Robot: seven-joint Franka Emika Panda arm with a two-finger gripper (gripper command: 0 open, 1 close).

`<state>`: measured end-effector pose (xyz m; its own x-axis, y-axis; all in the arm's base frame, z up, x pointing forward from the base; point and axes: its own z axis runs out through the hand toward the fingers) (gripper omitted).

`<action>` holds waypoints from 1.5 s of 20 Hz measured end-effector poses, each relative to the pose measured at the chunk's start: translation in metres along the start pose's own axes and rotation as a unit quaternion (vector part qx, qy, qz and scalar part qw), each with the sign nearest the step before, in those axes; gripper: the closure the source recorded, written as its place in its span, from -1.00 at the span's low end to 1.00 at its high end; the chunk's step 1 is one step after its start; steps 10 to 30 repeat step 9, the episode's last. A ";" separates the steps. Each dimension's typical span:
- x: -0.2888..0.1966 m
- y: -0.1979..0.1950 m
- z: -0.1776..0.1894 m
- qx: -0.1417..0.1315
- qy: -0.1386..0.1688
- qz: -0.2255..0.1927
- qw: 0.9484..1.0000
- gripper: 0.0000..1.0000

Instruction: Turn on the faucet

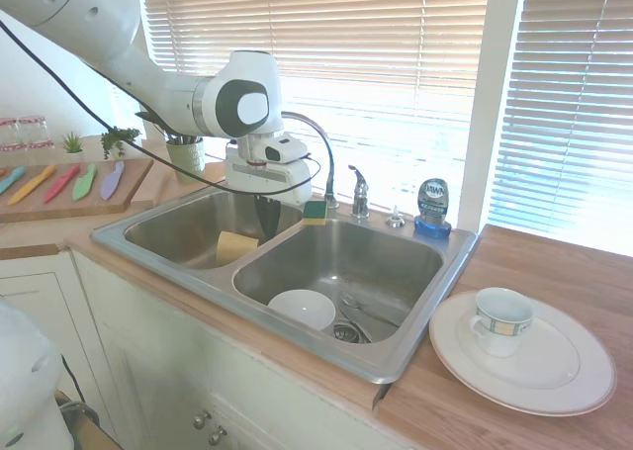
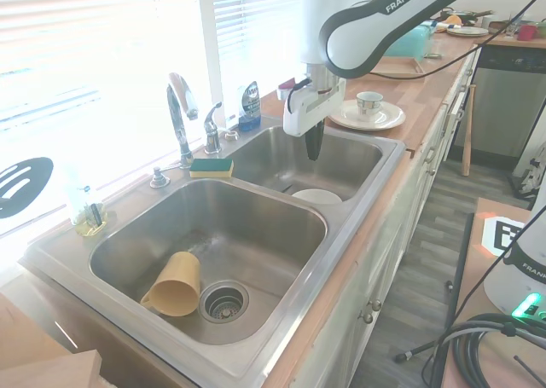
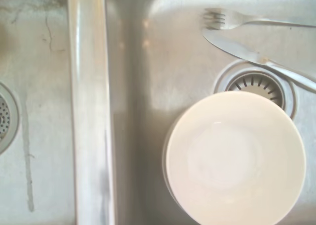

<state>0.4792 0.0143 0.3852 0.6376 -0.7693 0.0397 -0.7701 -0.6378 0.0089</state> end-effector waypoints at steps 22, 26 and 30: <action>-0.002 -0.001 0.001 0.003 -0.003 0.000 1.000 -1.00; -0.002 -0.001 0.001 0.003 -0.003 0.000 1.000 -1.00; -0.002 -0.001 0.001 0.003 -0.003 0.000 1.000 -1.00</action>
